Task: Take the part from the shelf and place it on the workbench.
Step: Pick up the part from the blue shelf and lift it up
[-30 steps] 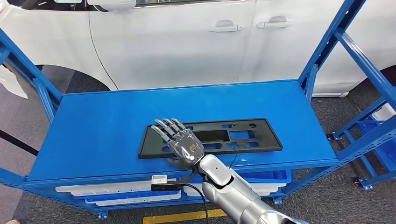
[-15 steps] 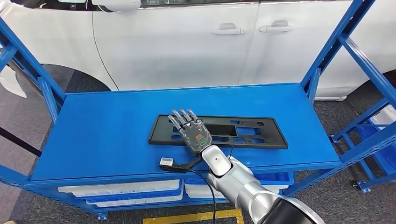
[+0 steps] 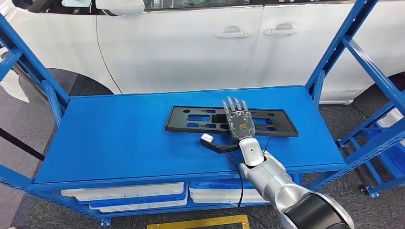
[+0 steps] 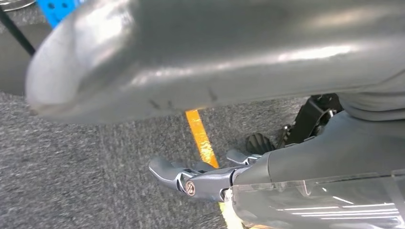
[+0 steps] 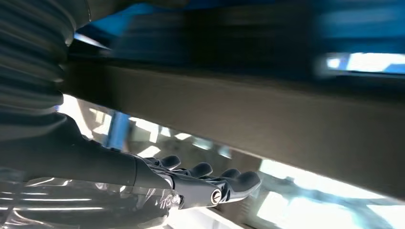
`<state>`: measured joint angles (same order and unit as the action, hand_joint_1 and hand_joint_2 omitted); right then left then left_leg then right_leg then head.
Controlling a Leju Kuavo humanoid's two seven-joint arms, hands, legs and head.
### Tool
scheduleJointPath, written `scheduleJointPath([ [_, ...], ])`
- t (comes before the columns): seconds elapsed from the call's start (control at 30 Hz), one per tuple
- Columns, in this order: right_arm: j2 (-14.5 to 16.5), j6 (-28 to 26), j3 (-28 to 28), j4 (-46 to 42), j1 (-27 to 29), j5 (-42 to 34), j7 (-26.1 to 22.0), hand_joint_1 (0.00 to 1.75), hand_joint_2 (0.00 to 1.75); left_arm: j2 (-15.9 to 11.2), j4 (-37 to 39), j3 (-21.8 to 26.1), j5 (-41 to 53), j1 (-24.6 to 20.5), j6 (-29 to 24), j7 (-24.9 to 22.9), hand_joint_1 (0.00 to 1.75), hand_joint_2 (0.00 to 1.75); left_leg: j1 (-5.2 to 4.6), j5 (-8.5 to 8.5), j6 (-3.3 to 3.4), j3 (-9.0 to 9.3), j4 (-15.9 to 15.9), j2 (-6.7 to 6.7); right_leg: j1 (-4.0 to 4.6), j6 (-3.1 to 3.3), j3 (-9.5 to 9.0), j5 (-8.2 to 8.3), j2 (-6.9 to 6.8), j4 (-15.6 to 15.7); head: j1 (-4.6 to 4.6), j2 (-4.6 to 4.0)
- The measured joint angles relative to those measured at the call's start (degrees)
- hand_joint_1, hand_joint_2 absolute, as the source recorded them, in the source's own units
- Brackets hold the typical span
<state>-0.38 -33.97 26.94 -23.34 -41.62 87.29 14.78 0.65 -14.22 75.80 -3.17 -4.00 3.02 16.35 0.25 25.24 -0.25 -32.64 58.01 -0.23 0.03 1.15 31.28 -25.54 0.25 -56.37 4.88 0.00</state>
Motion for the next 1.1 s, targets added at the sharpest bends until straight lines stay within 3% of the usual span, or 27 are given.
scheduleJointPath([
  [0.07,-0.62,0.04,-1.42,0.12,0.09,0.04,0.01,0.01,1.75,-0.02,0.04,0.01,0.03,0.02,0.04,0.09,0.0,0.0,0.2,2.96,-0.46,-2.0,4.63,0.04,-0.38,0.24,-0.22,0.5,-0.11,0.6,0.0,0.0],
  [0.1,-0.91,0.05,-1.98,0.2,0.18,0.04,-0.1,0.27,1.75,-0.06,0.05,0.01,0.04,0.05,0.04,0.11,0.0,0.0,0.35,4.99,-0.74,-3.65,8.36,0.05,-0.43,0.33,-0.16,0.55,-0.12,0.64,0.0,0.0],
  [0.17,-1.34,0.14,-2.87,0.43,0.44,0.05,-0.48,1.14,1.75,-0.13,0.05,0.02,0.04,0.16,0.04,0.14,0.0,0.0,0.81,7.32,-1.31,-6.25,14.52,0.06,-0.51,0.26,-0.08,0.6,-0.12,0.61,-0.01,0.0],
  [0.2,-1.47,0.19,-3.25,0.56,0.59,0.08,-0.75,1.56,1.75,-0.16,0.05,0.02,0.04,0.2,0.04,0.15,0.0,0.0,1.05,6.97,-1.59,-6.31,14.98,0.07,-0.6,0.12,-0.09,0.59,-0.1,0.57,-0.01,0.0],
  [0.23,-1.55,0.25,-3.61,0.69,0.71,0.1,-1.09,1.74,1.75,-0.19,0.05,0.02,0.04,0.22,0.05,0.15,0.0,0.0,1.32,5.59,-1.86,-5.25,13.11,0.09,-0.74,-0.1,-0.1,0.54,-0.06,0.46,-0.01,0.0],
  [0.3,-1.61,0.39,-4.22,0.84,0.84,0.13,-1.82,1.75,1.75,-0.24,0.09,0.02,0.04,0.15,0.11,0.15,0.0,0.0,1.8,2.31,-2.37,-1.24,5.44,0.13,-0.94,-0.83,-0.01,0.25,0.05,-0.1,0.0,0.0],
  [0.37,-1.79,0.68,-4.8,0.96,0.9,0.17,-2.37,1.75,1.75,-0.28,0.15,0.02,0.04,0.01,0.19,0.16,0.0,0.0,1.84,1.08,-1.83,1.31,0.37,-0.12,-0.86,-1.74,0.17,-0.14,0.24,-0.65,-0.01,0.0],
  [0.47,-1.95,1.05,-5.65,1.09,1.37,0.57,-3.08,1.75,1.75,-0.3,0.19,0.02,0.04,-0.09,0.21,0.18,0.0,0.0,1.58,1.0,-0.06,1.53,-0.26,-0.31,-0.91,-2.89,0.14,-0.13,0.44,-0.51,-0.01,0.0],
  [0.53,-2.02,1.09,-6.26,1.14,1.65,0.92,-3.46,1.75,1.75,-0.3,0.19,0.02,0.04,-0.14,0.2,0.19,0.0,0.0,1.49,0.61,0.8,1.42,-0.41,-0.14,-1.18,-3.34,1.08,-1.6,0.29,-2.54,-0.01,0.0],
  [0.63,-2.06,1.08,-6.88,1.26,2.23,1.29,-4.06,1.75,1.75,-0.3,0.19,0.02,0.04,-0.16,0.14,0.2,0.0,0.0,1.12,0.39,1.49,0.94,-0.44,0.04,-1.24,-3.44,6.22,-7.08,0.07,-13.04,-0.01,0.0],
  [0.67,-2.06,1.02,-7.08,1.29,2.41,1.4,-4.31,1.75,1.75,-0.3,0.19,0.02,0.04,-0.13,0.1,0.21,0.0,0.0,0.92,0.4,1.6,0.87,-0.42,0.05,-1.19,-3.38,7.81,-8.03,0.07,-16.16,-0.01,0.0],
  [0.7,-2.05,0.96,-7.29,1.3,2.52,1.54,-4.55,1.75,1.75,-0.3,0.19,0.03,0.03,-0.12,0.07,0.21,0.0,0.0,0.73,0.44,1.69,0.9,-0.41,0.05,-1.1,-3.21,8.52,-7.81,0.07,-17.4,-0.01,0.0],
  [0.73,-2.05,0.91,-7.52,1.29,2.52,1.71,-4.84,1.75,1.75,-0.3,0.19,0.03,0.03,-0.13,0.04,0.21,0.0,0.0,0.55,0.51,1.76,1.03,-0.41,0.02,-0.95,-2.89,8.11,-6.5,0.07,-16.36,-0.01,0.0],
  [0.8,-2.05,0.7,-7.91,1.28,2.35,2.11,-5.49,1.75,1.75,-0.26,0.2,0.04,0.02,-0.18,0.05,0.21,0.0,0.0,0.29,0.66,1.8,1.39,-0.43,-0.05,-0.39,-1.7,4.83,-2.35,0.11,-9.09,-0.01,0.0],
  [0.87,-1.99,0.32,-8.14,1.27,2.1,2.45,-5.99,1.75,1.75,-0.09,0.26,0.04,0.02,-0.27,0.08,0.22,0.0,0.0,0.06,0.86,1.49,1.49,-0.37,-0.09,0.22,-0.63,2.08,0.0,-0.07,-2.85,-0.01,0.0],
  [0.93,-1.83,0.08,-8.19,1.23,1.99,2.69,-6.33,1.75,1.75,0.02,0.32,0.04,0.02,-0.35,0.12,0.23,0.0,0.0,0.1,0.93,0.92,1.47,-0.44,-0.1,0.61,-0.33,1.57,0.26,-0.28,-1.29,-0.01,0.0],
  [1.03,-1.44,0.03,-8.19,1.05,1.88,2.88,-6.61,1.75,1.75,0.03,0.33,0.04,0.02,-0.43,0.26,0.61,0.0,0.0,0.17,1.96,0.08,0.93,0.9,-0.04,0.12,-0.05,1.0,0.88,-0.45,-0.07,0.0,0.0],
  [1.1,-1.19,0.01,-8.22,1.01,1.9,2.9,-6.64,1.75,1.75,0.03,0.36,0.04,0.03,-0.39,0.7,1.74,0.0,0.87,0.36,5.12,-0.42,-1.62,6.47,-0.03,-0.14,0.17,0.75,1.12,-0.68,0.45,0.0,0.0],
])
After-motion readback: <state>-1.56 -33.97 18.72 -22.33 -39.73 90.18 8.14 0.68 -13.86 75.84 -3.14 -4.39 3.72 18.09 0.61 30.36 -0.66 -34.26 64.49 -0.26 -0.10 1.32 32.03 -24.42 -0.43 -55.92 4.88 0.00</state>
